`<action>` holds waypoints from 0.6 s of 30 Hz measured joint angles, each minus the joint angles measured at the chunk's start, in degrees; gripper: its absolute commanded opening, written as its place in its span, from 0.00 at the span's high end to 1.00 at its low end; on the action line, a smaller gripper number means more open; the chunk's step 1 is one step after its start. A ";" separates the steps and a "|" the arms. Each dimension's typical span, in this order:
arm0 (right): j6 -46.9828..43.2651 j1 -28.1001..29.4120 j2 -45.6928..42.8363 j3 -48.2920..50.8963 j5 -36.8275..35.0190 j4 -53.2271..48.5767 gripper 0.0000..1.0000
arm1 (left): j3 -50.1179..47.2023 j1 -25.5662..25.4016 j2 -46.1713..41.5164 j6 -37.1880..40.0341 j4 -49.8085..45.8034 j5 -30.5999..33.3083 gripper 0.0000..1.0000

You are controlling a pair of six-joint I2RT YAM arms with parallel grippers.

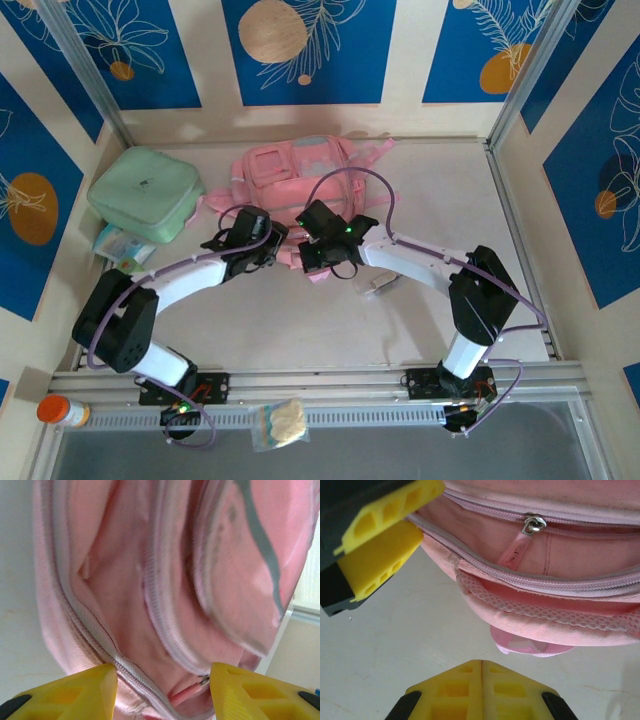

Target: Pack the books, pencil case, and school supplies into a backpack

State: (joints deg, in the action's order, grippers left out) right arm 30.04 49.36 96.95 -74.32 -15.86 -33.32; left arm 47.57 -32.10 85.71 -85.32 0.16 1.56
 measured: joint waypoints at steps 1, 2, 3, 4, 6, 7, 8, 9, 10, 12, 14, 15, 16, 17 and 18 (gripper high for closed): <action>0.07 -0.15 0.00 0.00 0.02 0.07 1.00 | 0.48 -0.07 0.22 -0.37 0.02 0.44 0.49; 0.26 -0.42 0.00 -0.02 0.11 0.09 1.00 | 0.74 -0.09 0.31 -0.72 0.02 0.72 0.49; 0.42 -0.72 0.00 -0.02 0.31 0.04 1.00 | 0.87 -0.09 0.31 -0.90 0.09 1.03 0.49; 0.66 -1.20 0.00 -0.17 0.44 -0.17 0.97 | 0.96 -0.13 0.31 -1.22 0.20 1.38 0.49; 1.11 -2.23 0.00 -0.66 0.85 -0.72 0.94 | 1.11 -0.13 0.28 -1.29 0.26 1.86 0.49; 1.38 -2.84 0.02 -1.11 1.18 -0.94 0.93 | 1.11 -0.15 0.17 -1.29 0.24 1.99 0.48; 1.70 -3.58 0.04 -1.66 1.73 -1.07 0.90 | 1.11 -0.15 -0.02 -1.29 0.13 2.03 0.48; 1.95 -4.15 0.07 -2.12 2.12 -1.11 0.90 | 1.14 -0.17 -0.24 -1.27 -0.04 2.19 0.48; 2.19 -4.83 0.22 -2.69 2.67 -1.16 0.89 | 1.14 -0.17 -0.68 -1.27 -0.39 2.45 0.48; 2.60 -5.75 1.25 -4.15 3.67 -1.33 0.84 | 1.29 -0.17 -1.33 -1.25 -1.16 3.04 0.49; 2.91 -6.45 3.08 -5.97 4.37 -1.46 0.79 | 2.21 -0.15 -1.09 -1.25 -1.66 3.02 0.57; 3.02 -6.54 4.15 -6.84 4.66 -1.46 0.78 | 2.75 -0.11 -0.76 -1.09 -1.86 2.99 0.59; 3.02 -6.51 5.35 -7.80 5.05 -1.57 0.77 | 3.52 -0.11 -0.13 -1.09 -1.95 2.99 0.59; 3.19 -6.47 6.51 -8.79 5.29 -1.95 0.76 | 4.39 -0.07 0.81 -1.20 -2.01 2.97 0.60; 3.34 -6.47 7.39 -9.60 5.35 -2.38 0.76 | 5.18 -0.07 1.75 -1.18 -2.29 2.99 0.61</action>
State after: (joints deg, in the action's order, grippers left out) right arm 33.39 42.89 104.33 -83.92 -10.50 -35.70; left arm 52.75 -32.16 87.46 -86.50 -2.13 4.56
